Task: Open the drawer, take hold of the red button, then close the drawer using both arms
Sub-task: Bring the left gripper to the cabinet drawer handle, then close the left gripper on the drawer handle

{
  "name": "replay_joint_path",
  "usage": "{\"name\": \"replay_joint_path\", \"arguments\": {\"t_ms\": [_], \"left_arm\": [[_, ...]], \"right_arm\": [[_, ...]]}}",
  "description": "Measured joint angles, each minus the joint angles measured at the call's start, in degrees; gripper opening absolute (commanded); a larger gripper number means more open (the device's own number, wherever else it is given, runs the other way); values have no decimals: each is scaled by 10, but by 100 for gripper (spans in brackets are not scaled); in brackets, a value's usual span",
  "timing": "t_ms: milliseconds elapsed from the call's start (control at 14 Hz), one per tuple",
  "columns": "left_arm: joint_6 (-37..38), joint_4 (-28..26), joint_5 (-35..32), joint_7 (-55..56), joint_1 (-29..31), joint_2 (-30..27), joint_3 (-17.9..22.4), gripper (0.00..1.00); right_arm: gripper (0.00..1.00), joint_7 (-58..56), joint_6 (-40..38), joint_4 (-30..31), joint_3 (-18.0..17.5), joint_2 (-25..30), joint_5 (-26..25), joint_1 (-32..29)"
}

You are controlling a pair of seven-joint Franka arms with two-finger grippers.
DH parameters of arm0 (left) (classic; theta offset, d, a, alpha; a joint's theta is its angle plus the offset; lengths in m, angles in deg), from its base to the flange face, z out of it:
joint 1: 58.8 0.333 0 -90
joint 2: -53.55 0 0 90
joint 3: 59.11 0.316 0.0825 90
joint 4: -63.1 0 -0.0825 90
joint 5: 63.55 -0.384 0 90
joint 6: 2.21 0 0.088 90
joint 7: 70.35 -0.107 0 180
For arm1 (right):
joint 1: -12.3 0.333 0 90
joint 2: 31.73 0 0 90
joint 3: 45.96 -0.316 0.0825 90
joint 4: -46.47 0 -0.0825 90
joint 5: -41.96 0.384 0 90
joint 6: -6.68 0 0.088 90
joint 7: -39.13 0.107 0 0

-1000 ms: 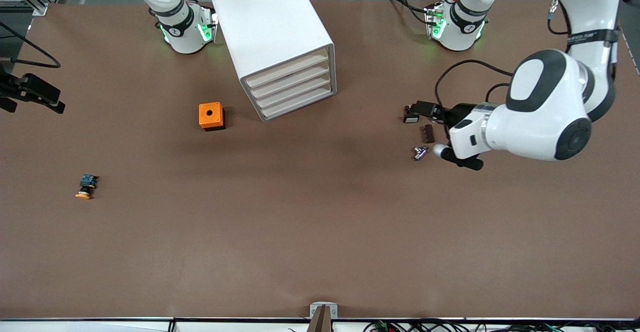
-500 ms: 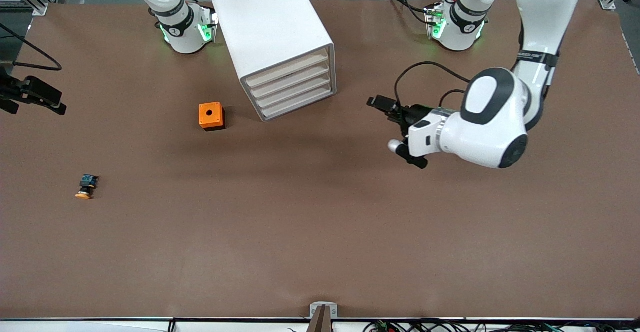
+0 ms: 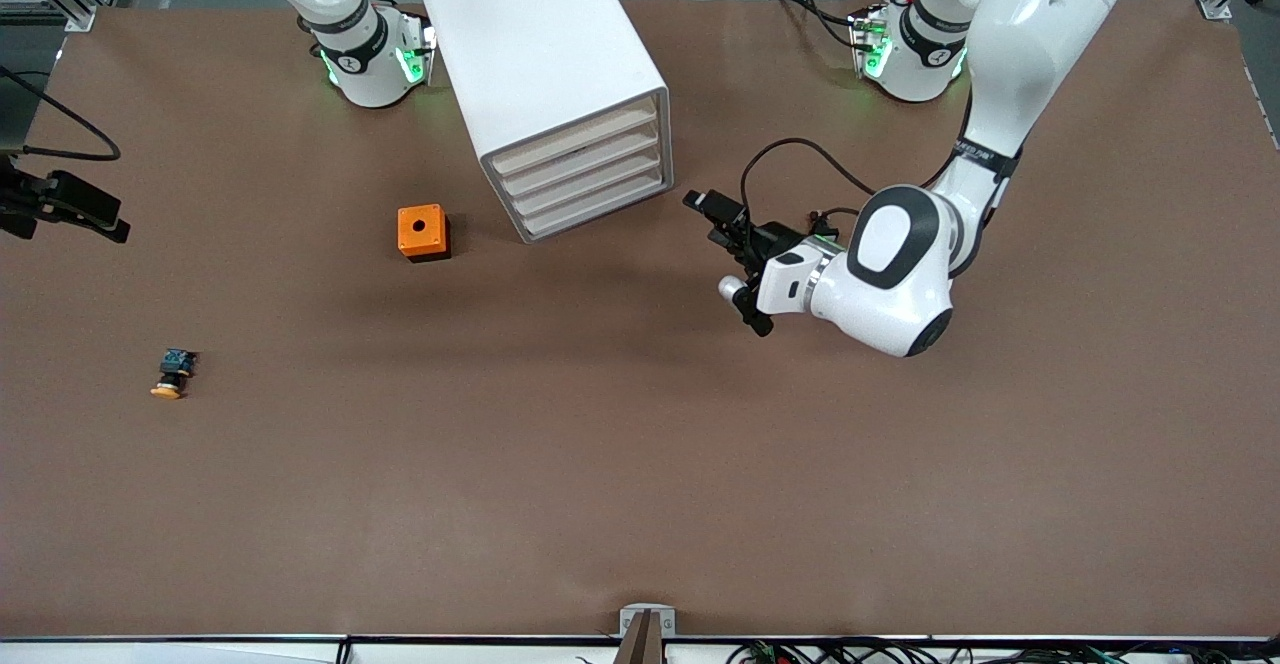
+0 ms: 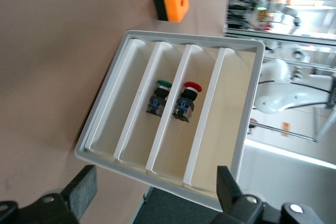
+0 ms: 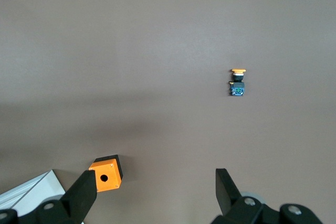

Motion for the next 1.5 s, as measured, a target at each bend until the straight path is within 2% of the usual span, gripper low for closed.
{"name": "replay_joint_path", "arguments": {"t_ms": [286, 714, 1214, 1429, 1500], "left_arm": [[1, -29, 53, -69, -1, 36, -11, 100], [-4, -79, 121, -142, -38, 44, -22, 100], [-33, -83, 177, -195, -81, 59, -22, 100], [-55, -84, 213, -220, -109, 74, -23, 98], [-65, -84, 222, -223, -118, 78, -23, 93]], "right_arm": [[100, 0, 1, 0, 1, -7, -1, -5], [100, 0, -6, -1, 0, -7, -1, -9], [100, 0, -26, -1, 0, -7, 0, -9], [100, 0, -31, -1, 0, -7, 0, -9], [100, 0, -32, -1, 0, -7, 0, -9]]}}
